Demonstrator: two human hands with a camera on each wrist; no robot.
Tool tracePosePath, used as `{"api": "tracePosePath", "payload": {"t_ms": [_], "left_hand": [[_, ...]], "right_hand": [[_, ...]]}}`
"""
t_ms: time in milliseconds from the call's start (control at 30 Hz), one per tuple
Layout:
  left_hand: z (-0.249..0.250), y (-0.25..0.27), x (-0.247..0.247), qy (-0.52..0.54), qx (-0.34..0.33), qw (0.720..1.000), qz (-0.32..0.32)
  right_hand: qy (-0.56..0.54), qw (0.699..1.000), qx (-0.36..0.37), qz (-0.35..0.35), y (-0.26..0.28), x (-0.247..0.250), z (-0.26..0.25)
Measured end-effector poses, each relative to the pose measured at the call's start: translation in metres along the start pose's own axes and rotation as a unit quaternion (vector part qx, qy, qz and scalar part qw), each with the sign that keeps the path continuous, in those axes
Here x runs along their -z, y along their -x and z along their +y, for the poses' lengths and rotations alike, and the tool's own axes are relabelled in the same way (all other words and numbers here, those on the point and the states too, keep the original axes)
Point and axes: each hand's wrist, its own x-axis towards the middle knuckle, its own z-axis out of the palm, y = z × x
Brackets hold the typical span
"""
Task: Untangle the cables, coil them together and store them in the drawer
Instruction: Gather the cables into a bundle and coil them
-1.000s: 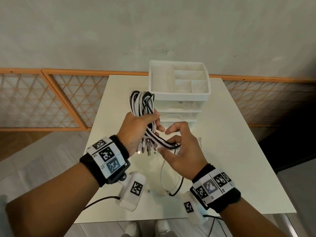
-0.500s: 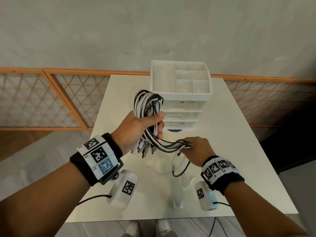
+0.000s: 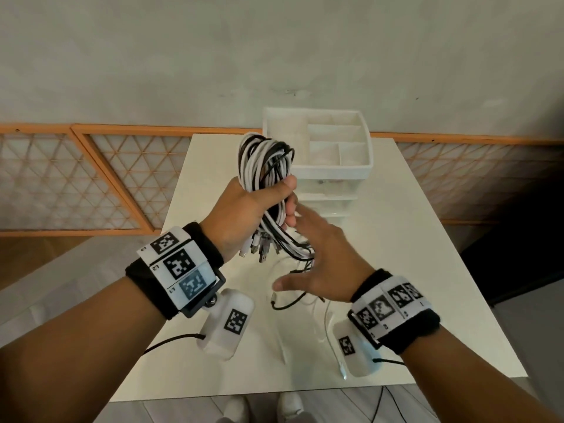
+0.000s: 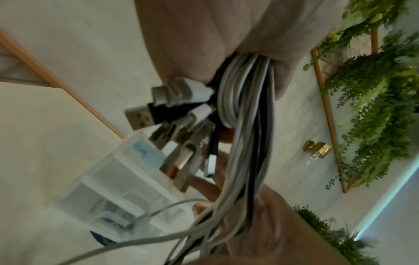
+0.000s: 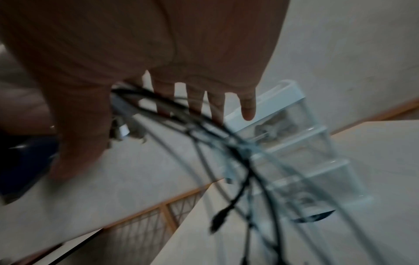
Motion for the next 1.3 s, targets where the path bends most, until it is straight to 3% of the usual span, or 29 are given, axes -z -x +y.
{"api": "tracePosePath", "payload": {"t_ms": [67, 200, 333, 400, 500, 633, 800, 1000, 1067, 1167, 1300], "left_hand": [[0.002, 0.001, -0.005, -0.007, 0.004, 1.000, -0.017], [0.008, 0.008, 0.003, -0.009, 0.056, 0.996, -0.073], [-0.001, 0.017, 0.004, -0.161, 0.156, 0.967, -0.123], [-0.006, 0.018, -0.003, -0.210, 0.189, 0.953, -0.113], [-0.014, 0.015, -0.010, -0.261, 0.188, 0.945, -0.062], [-0.025, 0.013, -0.019, -0.331, 0.218, 0.917, -0.041], [-0.039, 0.013, -0.028, -0.338, 0.197, 0.919, 0.054], [-0.044, 0.016, -0.022, -0.254, 0.140, 0.957, 0.032], [-0.041, 0.016, -0.016, -0.226, 0.108, 0.966, 0.067], [-0.037, 0.014, -0.003, -0.154, 0.094, 0.975, 0.133], [-0.037, 0.014, -0.004, -0.094, 0.112, 0.979, 0.144]], "right_hand": [[-0.043, 0.999, 0.019, 0.015, -0.006, -0.014, -0.002], [-0.018, 0.996, -0.076, 0.037, -0.011, -0.014, 0.024], [0.046, 0.989, -0.129, 0.055, -0.016, 0.003, 0.031], [0.075, 0.985, -0.148, 0.042, -0.020, 0.008, 0.024], [0.076, 0.976, -0.198, 0.047, -0.023, 0.015, 0.019], [0.086, 0.973, -0.206, 0.058, -0.025, 0.020, 0.007], [0.069, 0.974, -0.195, 0.087, -0.025, 0.023, -0.003], [0.020, 0.983, -0.153, 0.100, -0.019, 0.032, -0.016], [-0.057, 0.985, -0.140, 0.087, -0.015, 0.043, -0.016], [-0.243, 0.954, -0.141, 0.106, -0.004, 0.058, -0.010], [-0.290, 0.934, -0.138, 0.154, 0.002, 0.039, -0.003]]}}
